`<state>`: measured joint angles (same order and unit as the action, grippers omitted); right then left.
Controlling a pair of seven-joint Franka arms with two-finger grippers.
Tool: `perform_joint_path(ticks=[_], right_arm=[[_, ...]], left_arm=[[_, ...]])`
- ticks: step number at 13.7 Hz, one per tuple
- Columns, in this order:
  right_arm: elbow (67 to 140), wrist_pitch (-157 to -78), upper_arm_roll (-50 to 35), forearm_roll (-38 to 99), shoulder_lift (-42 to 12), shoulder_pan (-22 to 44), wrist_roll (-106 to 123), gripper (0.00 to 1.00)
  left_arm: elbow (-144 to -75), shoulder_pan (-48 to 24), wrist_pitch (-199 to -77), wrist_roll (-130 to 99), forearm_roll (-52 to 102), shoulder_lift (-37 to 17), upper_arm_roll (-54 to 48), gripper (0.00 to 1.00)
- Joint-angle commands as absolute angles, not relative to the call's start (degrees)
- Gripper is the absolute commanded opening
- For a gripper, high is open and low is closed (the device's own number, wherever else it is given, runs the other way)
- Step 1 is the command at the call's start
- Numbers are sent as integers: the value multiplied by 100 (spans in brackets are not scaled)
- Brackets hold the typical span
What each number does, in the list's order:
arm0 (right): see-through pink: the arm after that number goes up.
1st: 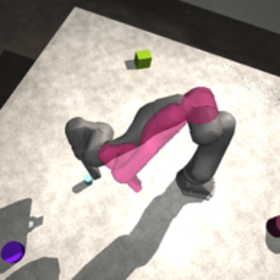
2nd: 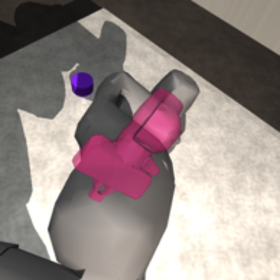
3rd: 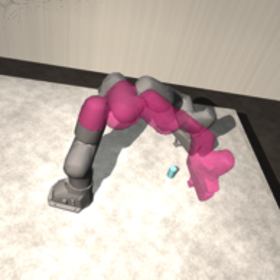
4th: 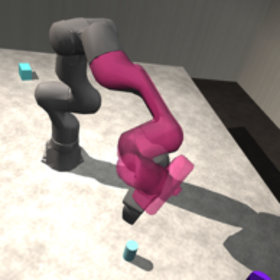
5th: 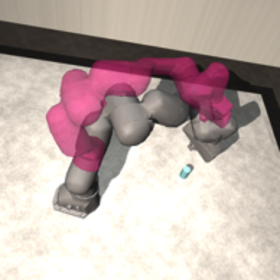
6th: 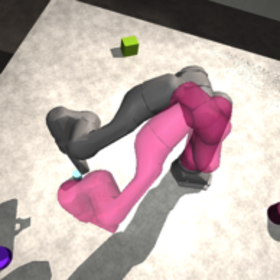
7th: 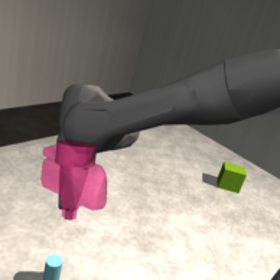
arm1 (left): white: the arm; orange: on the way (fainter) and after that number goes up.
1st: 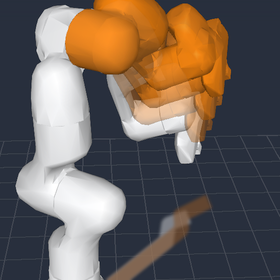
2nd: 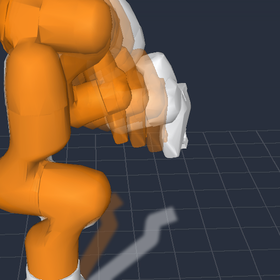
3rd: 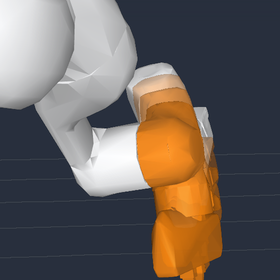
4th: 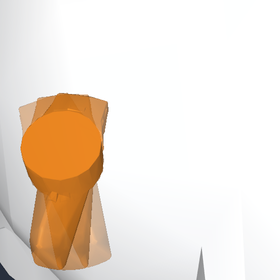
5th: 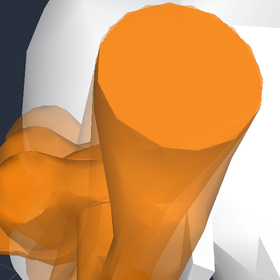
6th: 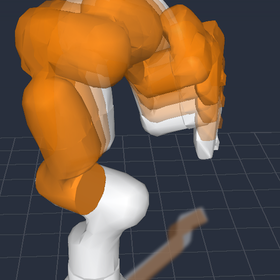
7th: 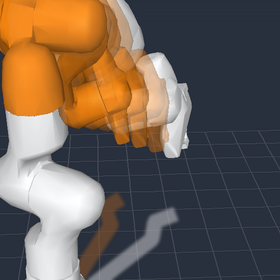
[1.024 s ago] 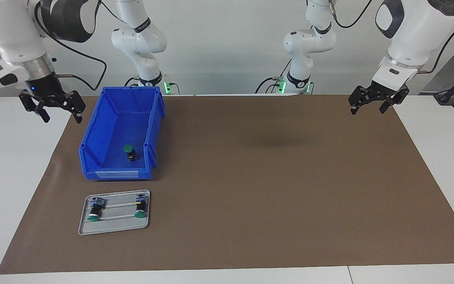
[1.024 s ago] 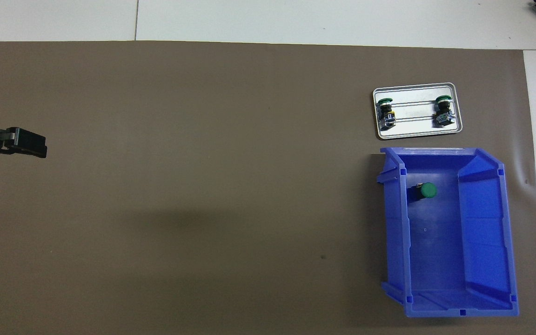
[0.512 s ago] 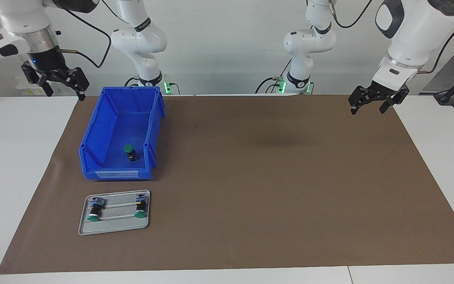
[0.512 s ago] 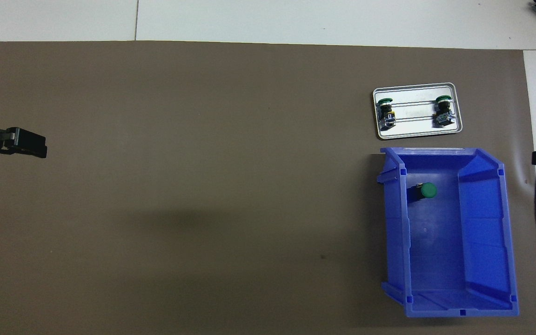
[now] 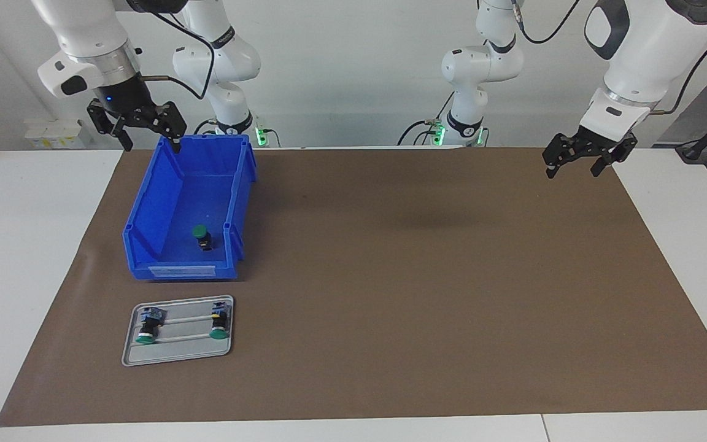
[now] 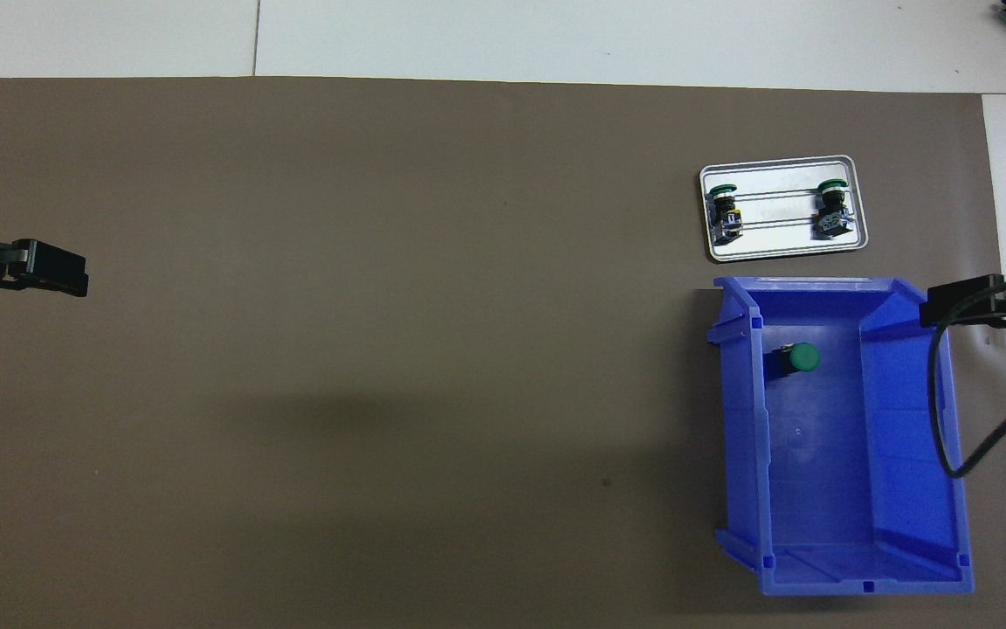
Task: Place and press button with both arms
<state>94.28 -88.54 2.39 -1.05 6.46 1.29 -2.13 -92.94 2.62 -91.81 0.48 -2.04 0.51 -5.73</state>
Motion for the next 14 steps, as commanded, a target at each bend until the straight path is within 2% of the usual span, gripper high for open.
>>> perform_joint_path(ticks=[1,7,9,14], right_arm=[[9202,-8684,246,-26,519,0,79,100],[9421,-8640,246,-149,606,-17,202,100],[9824,-8814,246,-167,851,26,220,100],[9774,-8877,246,-272,826,-9,719,100]], left_arm=[[-9404,316,-9141,88,-141,167,-589,100],[-9404,316,-9141,88,-141,167,-589,100],[-9404,316,-9141,88,-141,167,-589,100],[-9404,316,-9141,88,-141,167,-589,100]])
